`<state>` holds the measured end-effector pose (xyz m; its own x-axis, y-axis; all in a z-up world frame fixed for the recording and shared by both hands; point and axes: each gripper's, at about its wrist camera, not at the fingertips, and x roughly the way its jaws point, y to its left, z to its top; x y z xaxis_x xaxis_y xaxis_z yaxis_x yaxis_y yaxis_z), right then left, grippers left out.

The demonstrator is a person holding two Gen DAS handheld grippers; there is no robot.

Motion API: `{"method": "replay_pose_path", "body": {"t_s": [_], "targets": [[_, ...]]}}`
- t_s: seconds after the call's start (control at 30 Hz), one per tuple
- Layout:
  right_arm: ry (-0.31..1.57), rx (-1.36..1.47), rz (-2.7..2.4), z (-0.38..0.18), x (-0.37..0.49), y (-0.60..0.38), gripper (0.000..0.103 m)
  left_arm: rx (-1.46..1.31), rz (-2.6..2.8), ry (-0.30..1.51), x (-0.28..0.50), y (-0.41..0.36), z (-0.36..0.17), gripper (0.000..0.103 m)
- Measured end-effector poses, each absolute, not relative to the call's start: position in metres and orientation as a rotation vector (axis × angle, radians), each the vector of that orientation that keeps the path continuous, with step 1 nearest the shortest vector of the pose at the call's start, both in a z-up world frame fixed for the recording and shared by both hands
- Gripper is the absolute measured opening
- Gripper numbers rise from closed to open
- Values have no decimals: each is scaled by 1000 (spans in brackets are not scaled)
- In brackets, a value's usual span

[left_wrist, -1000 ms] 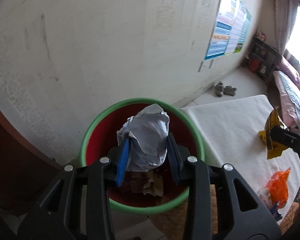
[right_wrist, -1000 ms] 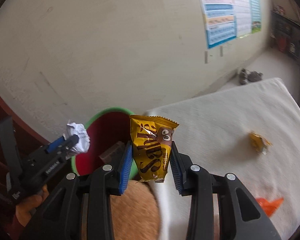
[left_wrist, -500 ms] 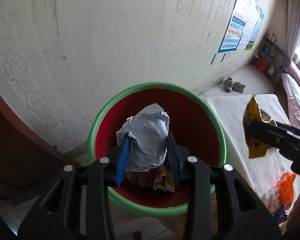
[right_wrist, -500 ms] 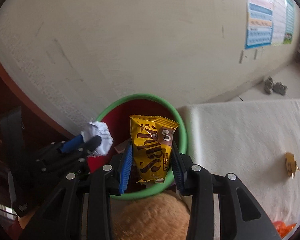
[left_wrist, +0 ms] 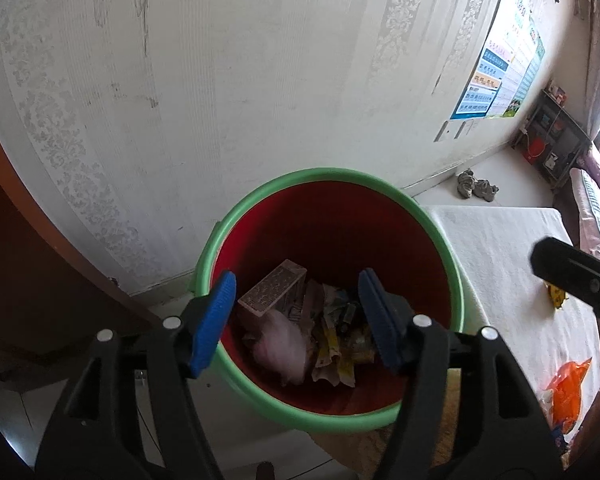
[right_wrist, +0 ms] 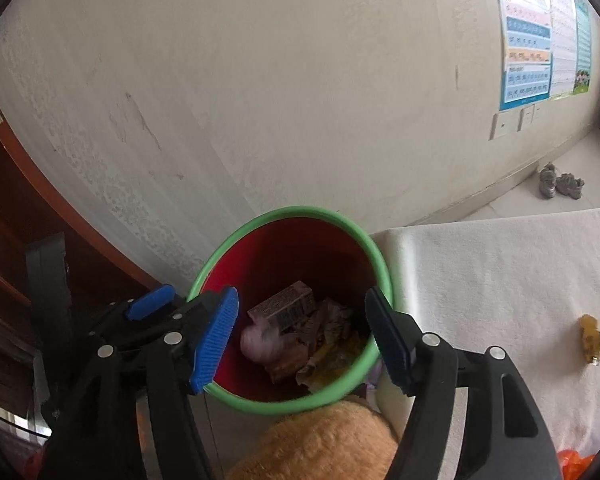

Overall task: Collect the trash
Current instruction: 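Grasp a second yellow Sabis wrapper with the left tool while the right tool reaches the orange bag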

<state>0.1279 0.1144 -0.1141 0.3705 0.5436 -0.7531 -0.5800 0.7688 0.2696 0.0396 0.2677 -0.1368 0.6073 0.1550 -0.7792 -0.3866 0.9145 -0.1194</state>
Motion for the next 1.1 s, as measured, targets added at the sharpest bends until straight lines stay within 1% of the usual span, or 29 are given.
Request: {"method": "replay_pose_path", "body": {"t_s": [0.1,0.23,0.4,0.5,0.57,0.67,0.77,0.97,1.0,1.1], "targets": [[935,-44,661,-110,121,79,64,-269,300,862,40,260,-132,61],[962,-26,526,-120,112,13,64,-246,260,864,42,243,-128,61],[1061,72,257,-152,94,-96,64,-199,169,875,50,203,-126,61],[1110,95,124,-172,82,-142,65,-161,89,883,56,171,-123,61],[1160,125,101,-186,77,-161,69,-126,30,881,61,145,-119,61],[1200,168,107,-203,68,-178,69,-91,-65,863,72,103,-112,61],[1212,268,151,-216,63,-188,68,-71,-130,866,85,67,-111,61],[1209,331,218,-221,59,-191,68,-44,-235,918,121,-8,-131,62],[1202,341,223,-220,57,-188,66,-45,-244,927,127,-16,-135,62],[1175,406,255,-219,50,-193,51,-35,-262,971,152,-48,-150,62]]}}
